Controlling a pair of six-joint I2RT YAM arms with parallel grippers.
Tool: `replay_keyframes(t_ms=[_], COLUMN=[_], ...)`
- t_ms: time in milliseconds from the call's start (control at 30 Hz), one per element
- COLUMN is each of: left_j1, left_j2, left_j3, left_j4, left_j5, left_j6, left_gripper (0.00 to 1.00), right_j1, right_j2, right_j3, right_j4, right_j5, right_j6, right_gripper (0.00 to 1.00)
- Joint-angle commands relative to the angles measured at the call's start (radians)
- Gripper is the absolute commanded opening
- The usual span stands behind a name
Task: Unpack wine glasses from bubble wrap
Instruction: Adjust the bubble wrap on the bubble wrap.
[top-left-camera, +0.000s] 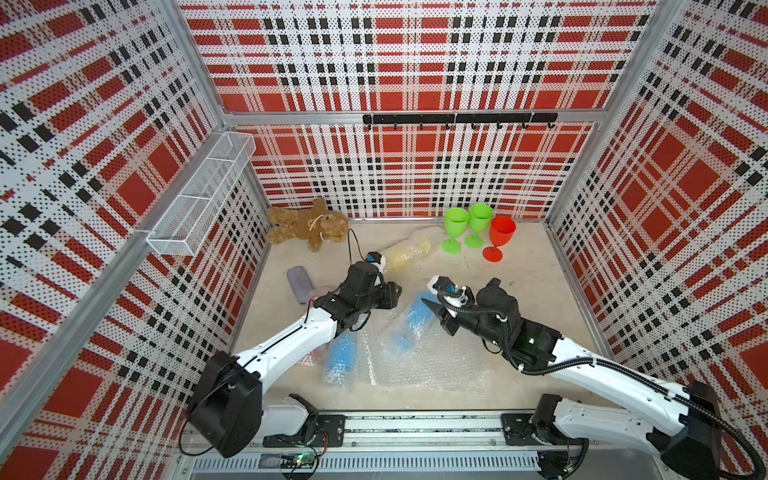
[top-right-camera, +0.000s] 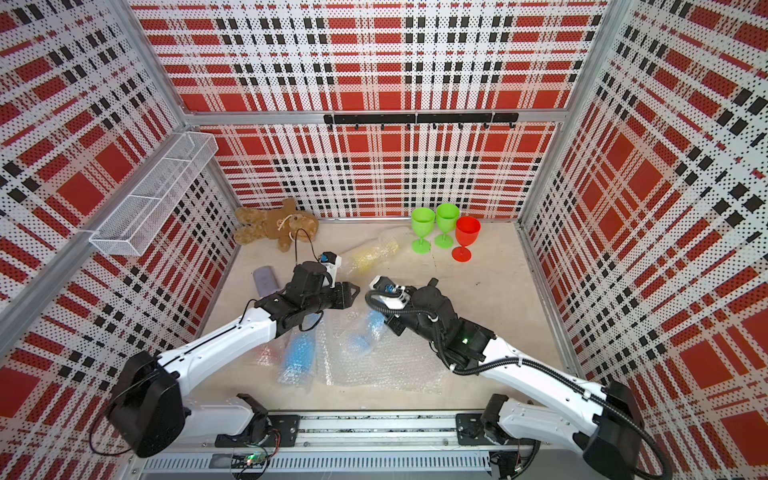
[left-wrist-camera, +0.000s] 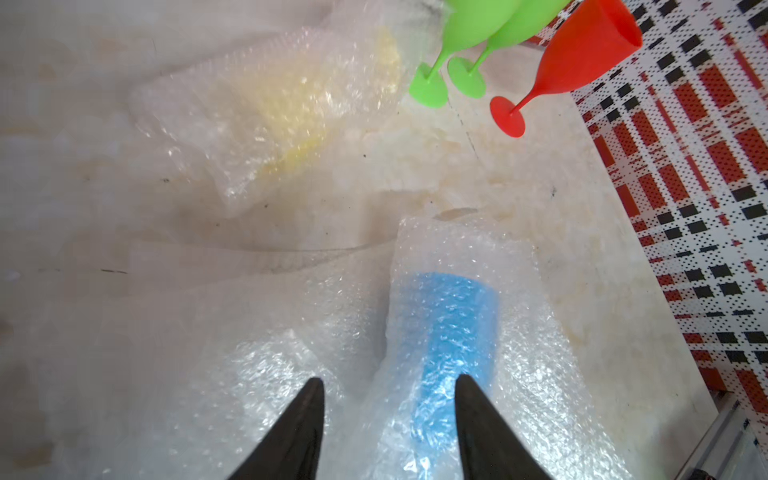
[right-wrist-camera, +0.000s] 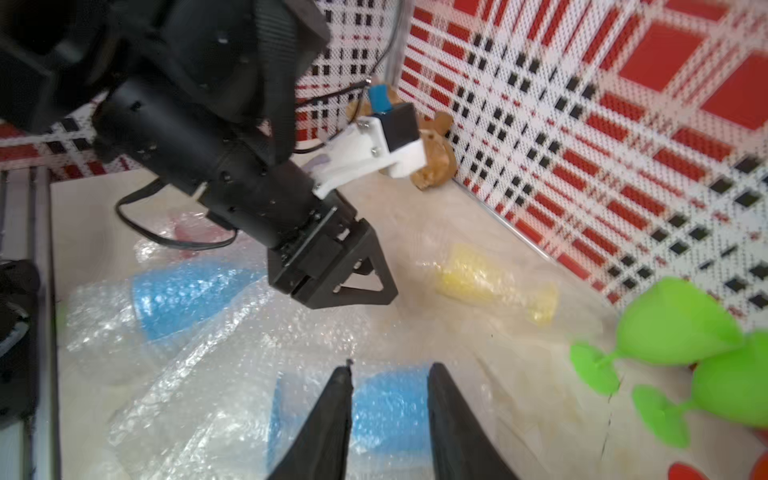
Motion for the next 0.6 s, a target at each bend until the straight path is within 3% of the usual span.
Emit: replay_keyframes(t_ms=[0,67,167,433,500,567], left_j1=[-0.001,-0.008,-0.055,-0.183,-0.209,-0.234], left_j2=[0.063,0.104,0.157,0.198,0.210,0.211], left_j3=[-0.001,-0.002,0.005,0.038,0.050,0.069], left_j4=[0.060,0.074,0.085,0.099,0.096,0.076], left_j5=[0.077,0.111,0.160,0.256,0.297,0.314], left_j6=[-0.044,-0.059,-0.059,-0.061,-0.052,-0.037], left_gripper=[0.53,0.53,0.53,0.52,0.52,0.52], right_j1=[-0.039,-0.095,-0.201,-0.330,-0.355,-0.360], right_j2=[0.012,0.030,0.069,0.097,0.096,0.104], right_j3=[-0.075,-0.075,-0.077,-0.110,-0.137,-0.147], right_j4=[0.004,-0.030,-0.040,-0.065,-0.044,-0.035], right_j5=[0.070,0.063,-0.093,-0.175,-0.235,-0.291], right_j6=[0.372,0.499,0.636,0.768,0.795,0.814], right_gripper=[0.05,0.00,0.00,0.09,0.19,0.40])
